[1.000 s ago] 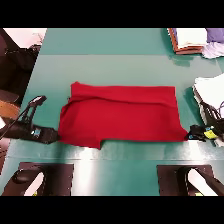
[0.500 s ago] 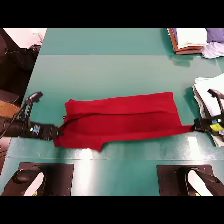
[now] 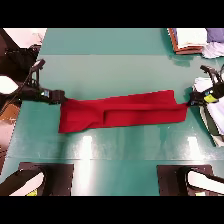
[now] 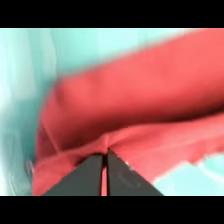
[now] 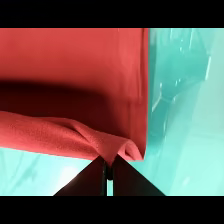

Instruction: Fold the shirts.

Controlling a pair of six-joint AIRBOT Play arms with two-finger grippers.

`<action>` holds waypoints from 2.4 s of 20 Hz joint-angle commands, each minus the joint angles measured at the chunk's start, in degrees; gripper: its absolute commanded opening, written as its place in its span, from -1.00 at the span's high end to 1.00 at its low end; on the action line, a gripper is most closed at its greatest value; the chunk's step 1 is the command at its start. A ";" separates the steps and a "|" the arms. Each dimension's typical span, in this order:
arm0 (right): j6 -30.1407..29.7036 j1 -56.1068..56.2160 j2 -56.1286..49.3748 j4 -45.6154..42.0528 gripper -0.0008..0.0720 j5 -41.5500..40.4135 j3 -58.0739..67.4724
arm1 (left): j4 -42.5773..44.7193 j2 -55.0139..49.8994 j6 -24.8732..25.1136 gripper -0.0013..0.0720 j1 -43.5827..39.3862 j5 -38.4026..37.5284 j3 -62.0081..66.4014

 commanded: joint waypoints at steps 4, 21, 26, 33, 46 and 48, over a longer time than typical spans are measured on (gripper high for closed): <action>-0.04 0.20 -15.96 7.63 0.92 -0.28 15.04 | 0.76 -9.57 0.52 0.89 0.07 8.85 4.07; -7.08 -12.68 -24.30 19.32 -0.64 4.52 7.41 | 0.15 -9.81 0.52 0.89 0.07 -0.72 7.02; -10.84 -9.81 -27.30 26.77 -0.62 2.34 4.50 | -2.03 -9.88 0.50 0.89 0.04 -0.61 7.02; -12.72 -4.81 -26.01 26.62 0.84 3.48 4.61 | -2.82 -10.84 0.42 0.90 -7.93 4.81 7.26; -0.46 2.01 -1.27 36.96 0.93 3.43 10.01 | -9.46 -37.86 -0.09 0.89 -30.34 7.15 28.41; 1.40 4.04 -1.38 36.94 0.92 3.37 14.99 | -9.68 -39.58 -0.13 0.90 -32.79 7.56 28.46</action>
